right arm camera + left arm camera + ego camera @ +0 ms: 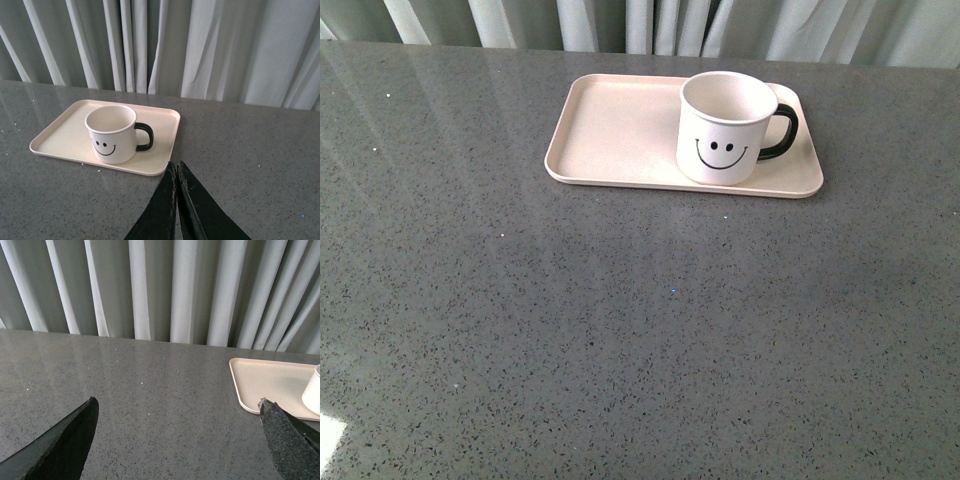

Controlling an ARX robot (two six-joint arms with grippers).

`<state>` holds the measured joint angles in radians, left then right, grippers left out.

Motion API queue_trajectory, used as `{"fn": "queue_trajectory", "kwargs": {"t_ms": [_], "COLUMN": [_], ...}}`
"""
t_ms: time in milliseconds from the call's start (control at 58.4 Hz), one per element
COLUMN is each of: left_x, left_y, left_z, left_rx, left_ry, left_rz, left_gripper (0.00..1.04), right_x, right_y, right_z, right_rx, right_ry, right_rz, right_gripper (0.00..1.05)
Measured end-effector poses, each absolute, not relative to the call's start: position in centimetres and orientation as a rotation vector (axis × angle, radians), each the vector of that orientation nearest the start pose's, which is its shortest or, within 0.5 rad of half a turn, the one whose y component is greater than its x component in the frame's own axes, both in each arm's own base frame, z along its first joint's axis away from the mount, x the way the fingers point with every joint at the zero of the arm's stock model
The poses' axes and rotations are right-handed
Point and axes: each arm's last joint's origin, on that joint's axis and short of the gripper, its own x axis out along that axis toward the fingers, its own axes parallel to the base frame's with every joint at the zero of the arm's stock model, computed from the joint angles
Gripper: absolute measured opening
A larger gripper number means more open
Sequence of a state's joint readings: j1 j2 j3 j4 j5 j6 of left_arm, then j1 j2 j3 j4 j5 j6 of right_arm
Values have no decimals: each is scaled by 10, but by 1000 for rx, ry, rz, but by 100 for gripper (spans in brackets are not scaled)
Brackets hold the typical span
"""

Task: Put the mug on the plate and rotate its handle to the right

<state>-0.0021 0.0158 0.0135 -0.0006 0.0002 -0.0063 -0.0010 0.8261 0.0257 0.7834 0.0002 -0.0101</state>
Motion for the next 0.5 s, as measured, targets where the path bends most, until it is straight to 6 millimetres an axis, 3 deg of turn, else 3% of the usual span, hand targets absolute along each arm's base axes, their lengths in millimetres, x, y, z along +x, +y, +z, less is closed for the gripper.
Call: {"fn": "queue_trajectory", "kwargs": {"t_ms": [497], "left_x": [98], "left_y": [0], "left_z": [167], "left_rx": [-6], "left_ry": [3], "left_rz": [-2], "left_gripper": [96], "right_x": [127], "right_y": [0], "right_z": [172], "right_rx": [-10], "right_ry": [-15], "right_rz": [-1], "right_gripper": [2]}}
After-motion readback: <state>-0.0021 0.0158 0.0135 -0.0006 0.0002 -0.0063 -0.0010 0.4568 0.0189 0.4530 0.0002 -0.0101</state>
